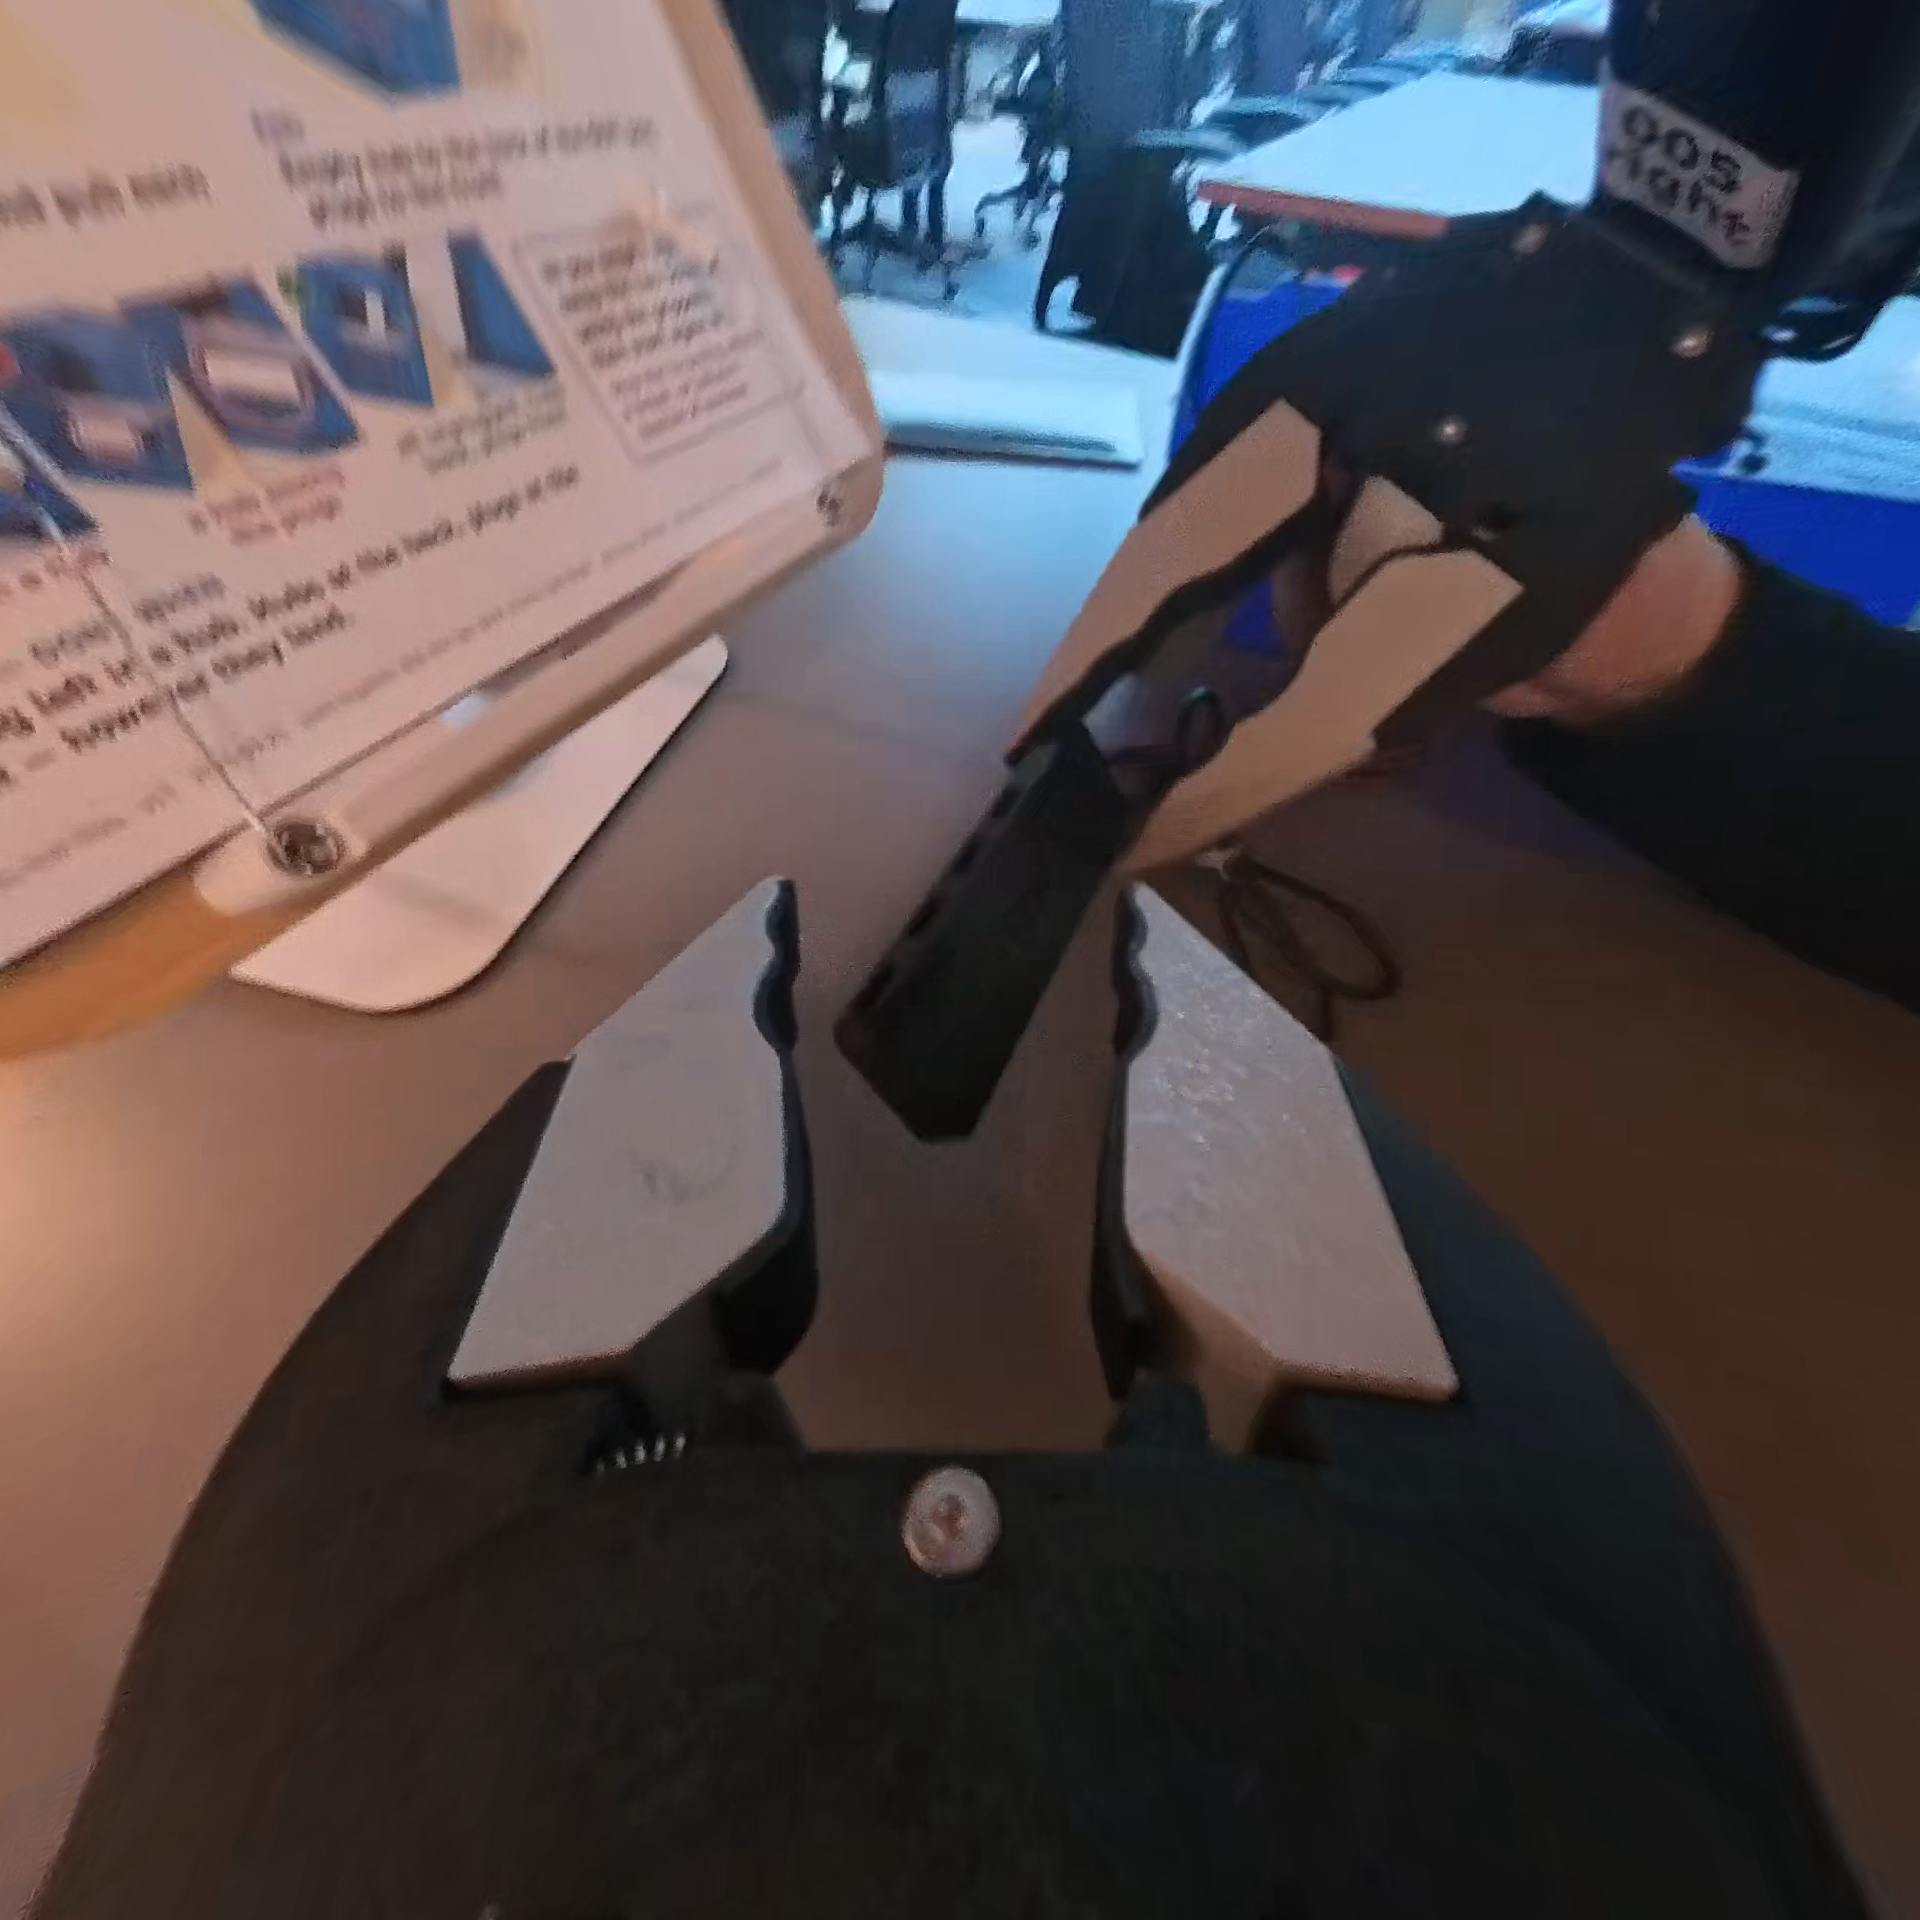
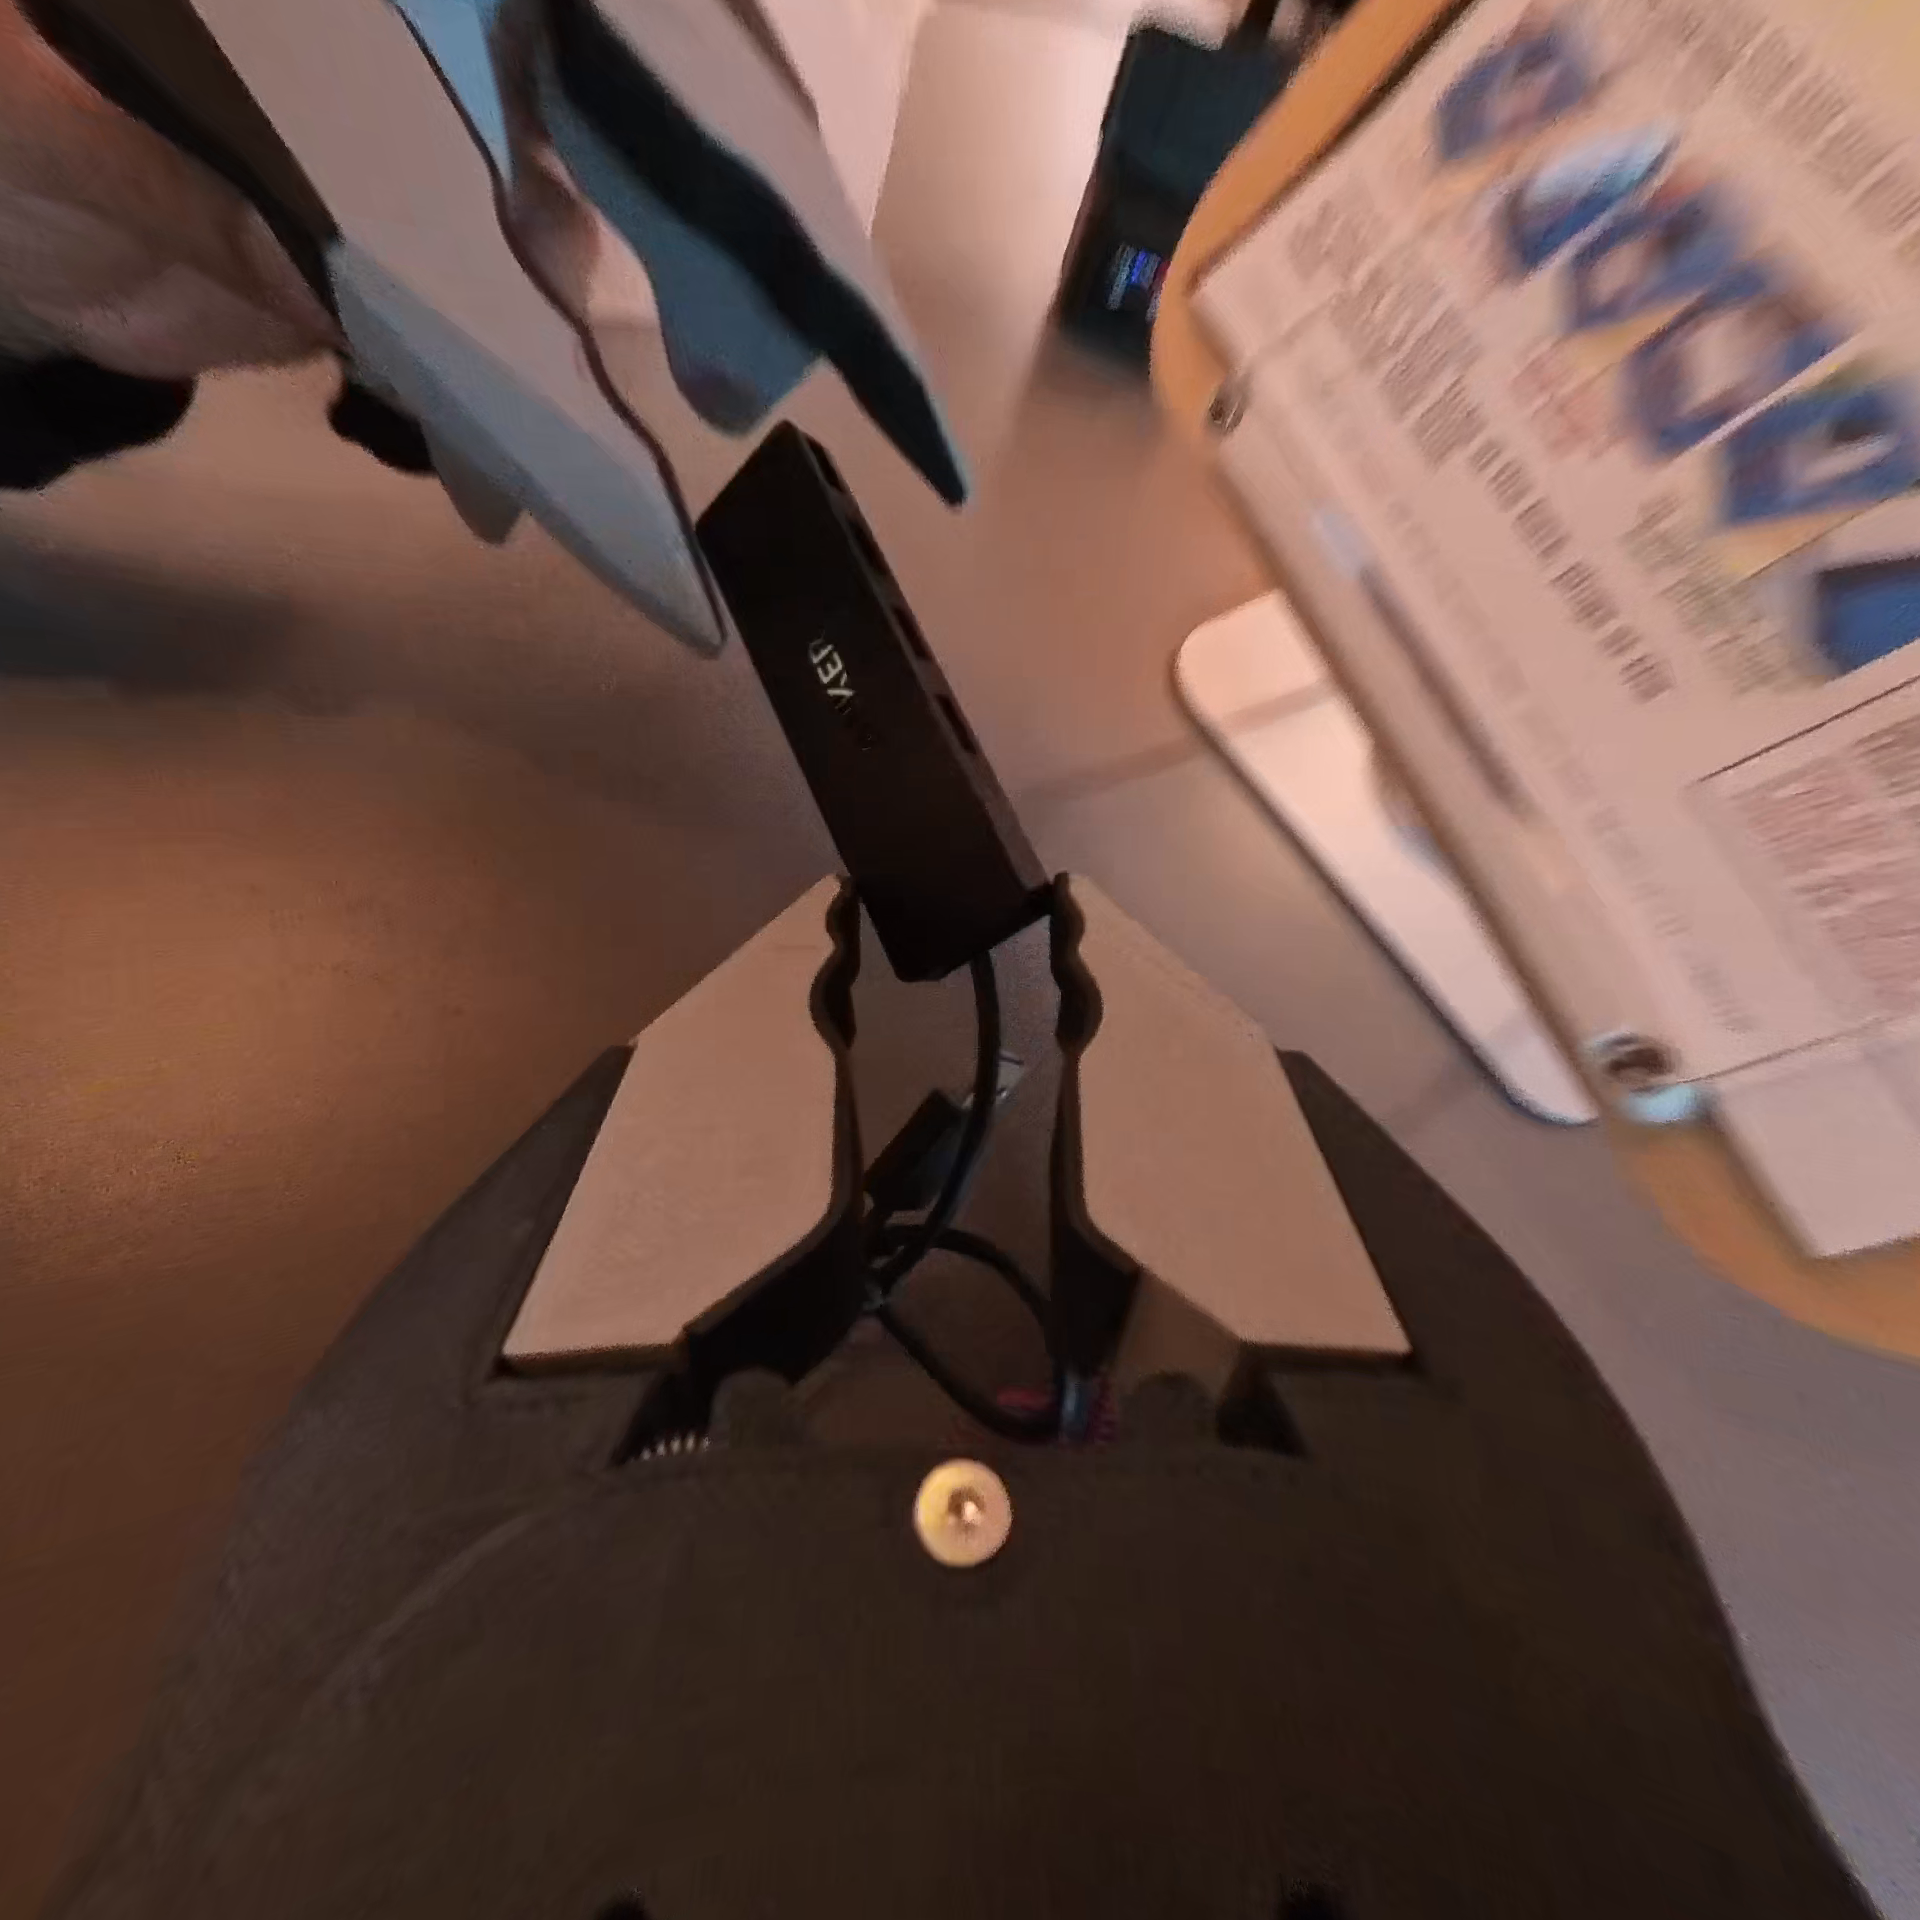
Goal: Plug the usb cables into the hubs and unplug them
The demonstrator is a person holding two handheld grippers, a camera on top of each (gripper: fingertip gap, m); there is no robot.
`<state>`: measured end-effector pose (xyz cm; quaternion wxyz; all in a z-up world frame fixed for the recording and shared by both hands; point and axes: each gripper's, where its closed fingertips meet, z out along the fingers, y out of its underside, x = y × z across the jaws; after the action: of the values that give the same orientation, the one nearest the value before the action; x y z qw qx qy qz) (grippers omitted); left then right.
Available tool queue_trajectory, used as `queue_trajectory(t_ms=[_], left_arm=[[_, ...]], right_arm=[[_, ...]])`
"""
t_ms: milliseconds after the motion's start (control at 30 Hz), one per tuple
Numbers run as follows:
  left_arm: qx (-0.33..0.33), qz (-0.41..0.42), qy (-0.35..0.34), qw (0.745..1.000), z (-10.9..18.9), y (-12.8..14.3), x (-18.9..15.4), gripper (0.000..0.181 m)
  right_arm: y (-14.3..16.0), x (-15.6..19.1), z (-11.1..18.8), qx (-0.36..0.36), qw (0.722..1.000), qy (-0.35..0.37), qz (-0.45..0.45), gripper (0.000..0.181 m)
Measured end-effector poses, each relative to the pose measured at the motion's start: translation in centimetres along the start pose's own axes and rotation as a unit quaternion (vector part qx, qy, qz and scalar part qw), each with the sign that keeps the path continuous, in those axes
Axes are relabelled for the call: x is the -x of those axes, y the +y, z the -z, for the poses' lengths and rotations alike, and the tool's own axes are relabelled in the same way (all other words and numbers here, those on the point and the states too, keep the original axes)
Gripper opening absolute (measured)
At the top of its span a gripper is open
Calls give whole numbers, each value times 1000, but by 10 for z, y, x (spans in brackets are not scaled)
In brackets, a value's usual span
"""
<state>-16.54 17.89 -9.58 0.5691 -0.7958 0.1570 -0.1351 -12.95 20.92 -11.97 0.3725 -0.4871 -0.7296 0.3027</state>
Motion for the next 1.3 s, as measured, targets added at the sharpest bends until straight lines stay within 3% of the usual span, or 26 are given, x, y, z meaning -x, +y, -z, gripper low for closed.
queue_trajectory(t_ms=[100,167,200,267,367,467,567,667,700,767,800,933,1067,1200,1300], left_arm=[[-7,-30,6,1000,4,-3,-5,66],[-31,-41,43,998,4,-12,-22,57],[-47,-43,72,995,6,-17,-34,49],[-52,-60,118,990,8,-18,-54,16],[-34,-103,81,991,4,-13,-51,13],[-26,-207,15,978,5,-12,-44,8],[-52,-305,-9,951,5,-19,-56,8],[-73,-346,3,935,8,-23,-70,8],[-78,-355,2,932,10,-24,-70,8],[-78,-361,3,929,12,-23,-68,8],[-79,-352,6,933,12,-22,-66,8],[-97,-290,37,951,14,-25,-66,9],[-76,-292,41,952,3,-17,-71,15],[-46,-331,-37,942,1,-17,-54,8],[-29,-326,-89,941,1,-17,-34,8]], right_arm=[[-25,0,26,-81,994,32,66,34],[-30,4,35,-104,989,37,100,34],[-30,6,36,-106,988,37,109,34],[-29,6,37,-105,986,44,121,34],[-26,4,35,-98,984,59,135,34],[-25,3,35,-94,986,58,126,22],[-27,3,37,-108,989,36,95,35],[-26,8,41,-117,990,9,81,55],[-24,11,41,-114,990,-6,77,55],[-22,15,43,-112,990,-22,77,19],[-24,16,45,-120,989,-24,86,11],[-25,18,44,-120,988,-20,90,11],[-22,20,36,-102,990,-13,98,12],[-20,7,33,-97,994,3,59,12],[-9,-15,33,-70,997,38,12,31]])
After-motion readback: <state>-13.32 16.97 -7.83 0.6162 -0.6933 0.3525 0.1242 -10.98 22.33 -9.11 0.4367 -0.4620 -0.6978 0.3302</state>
